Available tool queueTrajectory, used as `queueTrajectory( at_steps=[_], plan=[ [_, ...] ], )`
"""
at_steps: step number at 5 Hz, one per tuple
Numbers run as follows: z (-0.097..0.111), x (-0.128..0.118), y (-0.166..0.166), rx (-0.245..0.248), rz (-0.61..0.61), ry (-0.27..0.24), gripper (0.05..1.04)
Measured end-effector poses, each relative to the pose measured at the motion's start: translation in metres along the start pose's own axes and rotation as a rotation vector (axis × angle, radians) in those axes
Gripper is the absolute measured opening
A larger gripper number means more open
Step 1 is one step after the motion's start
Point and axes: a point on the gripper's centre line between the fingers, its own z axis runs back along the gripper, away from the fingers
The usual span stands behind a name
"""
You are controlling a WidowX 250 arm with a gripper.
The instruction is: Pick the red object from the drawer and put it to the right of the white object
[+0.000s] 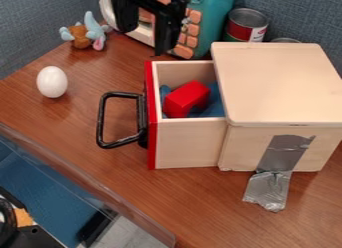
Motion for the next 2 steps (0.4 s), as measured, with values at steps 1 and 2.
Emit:
queueTrajectory(
  at_steps=[1,2],
  plan=[
    [-0.011,0.011,0.000,-0.002,0.009,0.002,1.000],
    [-0.022,0.018,-0.009,-0.014,-0.012,0.012,1.000]
  ],
)
